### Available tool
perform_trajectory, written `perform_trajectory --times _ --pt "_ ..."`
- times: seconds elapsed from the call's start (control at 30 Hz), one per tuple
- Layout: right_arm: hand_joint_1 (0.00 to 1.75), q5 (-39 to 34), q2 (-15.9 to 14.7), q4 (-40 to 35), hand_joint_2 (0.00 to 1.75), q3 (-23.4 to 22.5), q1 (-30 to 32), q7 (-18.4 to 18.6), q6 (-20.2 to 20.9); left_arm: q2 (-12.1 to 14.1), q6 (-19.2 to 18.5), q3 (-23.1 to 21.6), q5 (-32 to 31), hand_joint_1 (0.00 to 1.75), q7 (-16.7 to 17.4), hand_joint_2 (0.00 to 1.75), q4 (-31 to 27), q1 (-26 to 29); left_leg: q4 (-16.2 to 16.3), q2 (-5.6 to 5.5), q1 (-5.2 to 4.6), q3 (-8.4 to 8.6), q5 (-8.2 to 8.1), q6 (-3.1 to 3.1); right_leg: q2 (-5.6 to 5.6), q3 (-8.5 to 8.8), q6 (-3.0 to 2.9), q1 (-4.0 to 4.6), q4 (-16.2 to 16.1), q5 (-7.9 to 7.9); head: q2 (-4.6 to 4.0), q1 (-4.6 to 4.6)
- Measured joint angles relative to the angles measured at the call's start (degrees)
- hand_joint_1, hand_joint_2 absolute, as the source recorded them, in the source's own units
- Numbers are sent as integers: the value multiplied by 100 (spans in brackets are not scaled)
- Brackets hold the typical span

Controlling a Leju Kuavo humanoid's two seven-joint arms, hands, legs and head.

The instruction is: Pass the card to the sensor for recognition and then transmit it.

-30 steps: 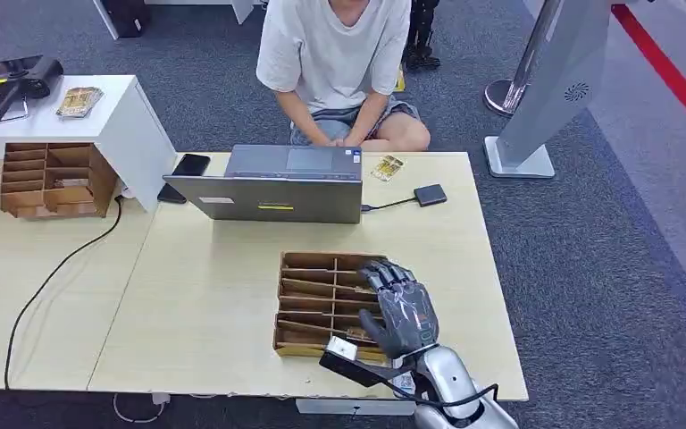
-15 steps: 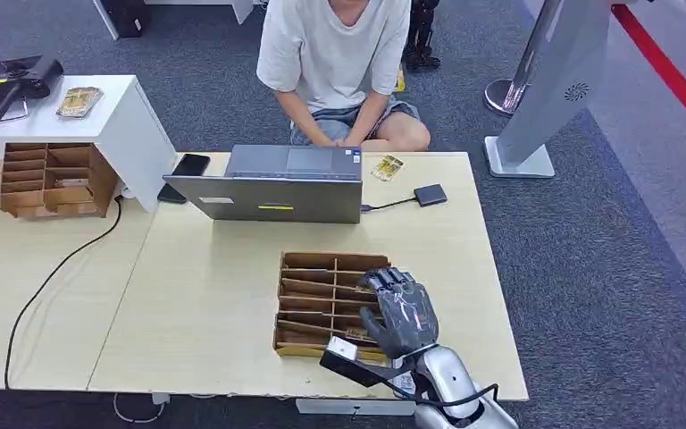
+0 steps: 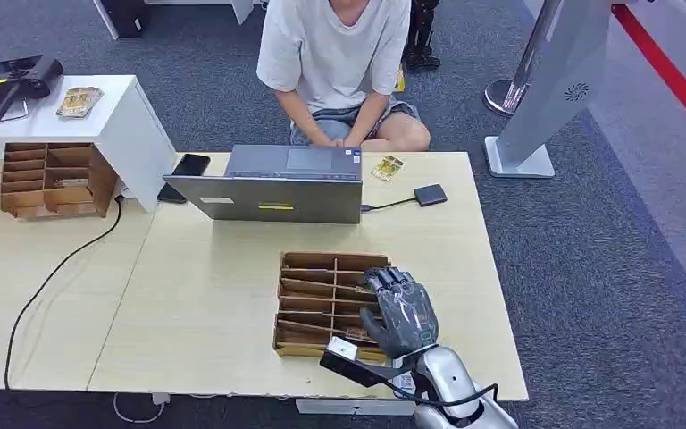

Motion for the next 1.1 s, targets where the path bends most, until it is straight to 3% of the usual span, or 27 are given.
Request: perform_trajectory --times 0.1,0.27,0.37,0.57,0.8,1.0,1.1 --pt "73 0 0 7 175 0 0 -2 0 0 0 0 0 0 0 0 0 0 0 0 0 0 0 0 0 0 0 0 0 0 0 0" --pt "93 -2 0 17 175 0 -2 -4 0 0 0 -2 9 0 -2 0 0 0 0 0 0 0 0 0 0 0 0 0 0 0 0 0" --pt "124 -7 0 31 175 0 -3 -4 -2 0 0 0 9 0 -11 0 0 0 0 0 0 0 0 0 0 0 0 0 0 0 0 0" --pt "148 -18 11 33 175 0 -36 -9 -70 0 0 0 7 0 -17 0 0 0 0 0 0 0 0 0 0 0 0 0 0 0 0 0" --pt "148 -17 55 98 175 -2 -70 -9 -153 0 -4 0 -11 0 -17 0 0 0 0 0 0 1 0 0 0 0 0 0 0 0 0 0" --pt "162 -13 70 140 175 -2 -76 -31 -227 0 -4 0 -11 0 -17 0 0 0 0 0 0 1 0 0 0 0 0 0 0 0 0 0" --pt "159 2 94 177 175 -2 -75 -66 -306 0 -7 0 -11 0 -17 0 0 0 0 0 0 1 0 0 0 0 0 0 0 0 0 0"
